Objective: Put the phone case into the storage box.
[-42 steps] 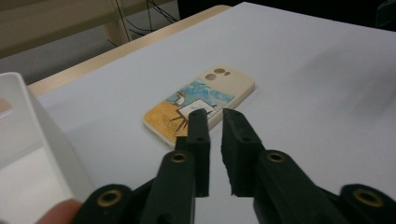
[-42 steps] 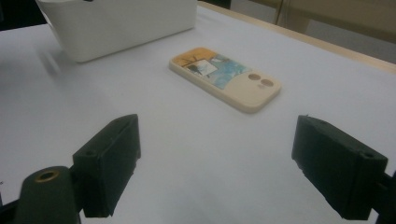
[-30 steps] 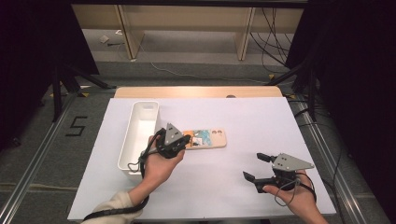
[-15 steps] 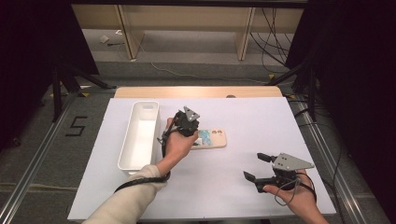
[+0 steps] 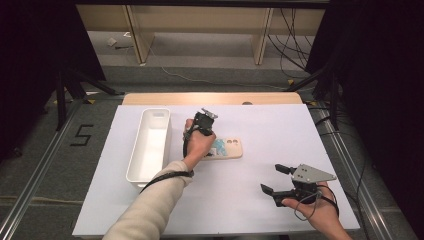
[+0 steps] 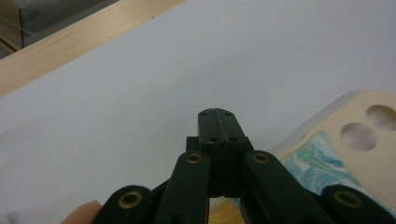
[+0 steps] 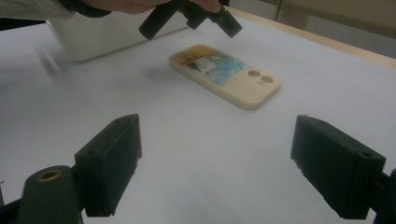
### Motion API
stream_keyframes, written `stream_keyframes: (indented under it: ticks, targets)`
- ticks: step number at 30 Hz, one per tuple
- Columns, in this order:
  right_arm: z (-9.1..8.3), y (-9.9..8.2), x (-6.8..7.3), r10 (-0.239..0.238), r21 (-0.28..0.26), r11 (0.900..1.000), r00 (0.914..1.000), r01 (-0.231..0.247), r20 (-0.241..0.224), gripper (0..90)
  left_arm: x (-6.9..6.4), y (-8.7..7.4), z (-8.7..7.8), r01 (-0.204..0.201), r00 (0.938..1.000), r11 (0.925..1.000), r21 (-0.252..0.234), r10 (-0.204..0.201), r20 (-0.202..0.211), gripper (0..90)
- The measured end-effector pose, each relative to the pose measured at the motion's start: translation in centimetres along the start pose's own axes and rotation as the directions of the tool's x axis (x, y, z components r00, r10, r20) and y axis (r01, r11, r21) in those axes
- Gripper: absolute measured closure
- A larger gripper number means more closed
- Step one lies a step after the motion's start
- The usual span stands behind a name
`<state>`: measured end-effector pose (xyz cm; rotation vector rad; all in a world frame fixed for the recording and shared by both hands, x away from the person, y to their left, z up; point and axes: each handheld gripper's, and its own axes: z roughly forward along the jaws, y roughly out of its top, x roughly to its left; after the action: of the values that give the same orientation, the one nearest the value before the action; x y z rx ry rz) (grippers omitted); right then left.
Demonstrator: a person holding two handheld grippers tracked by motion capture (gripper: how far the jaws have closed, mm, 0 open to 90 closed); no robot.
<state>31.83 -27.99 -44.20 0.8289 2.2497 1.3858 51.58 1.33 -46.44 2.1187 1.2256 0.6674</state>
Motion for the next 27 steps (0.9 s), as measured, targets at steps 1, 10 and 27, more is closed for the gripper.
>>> stream_keyframes:
  ticks: [1, 10, 27]
  targets:
    - [0.0, 0.0, 0.0, 0.0, 0.0, 1.0, 1.0, 0.0, 0.0, 17.4, 0.1, -0.1, 0.2, 0.0, 1.0, 1.0, 0.008, 0.0, -0.004, 90.0]
    - [0.0, 0.0, 0.0, -0.006, 0.005, 1.0, 1.0, 0.006, 0.002, 17.5, 0.2, -0.8, 1.2, 0.029, 0.9993, 0.9975, 0.064, -0.028, -0.026, 90.0]
    - [-0.1, 0.0, -0.1, 0.001, 0.004, 1.0, 1.0, -0.001, 0.003, 18.3, -0.4, -1.3, 0.8, -0.021, 0.9983, 0.9892, 0.145, 0.029, -0.051, 90.0]
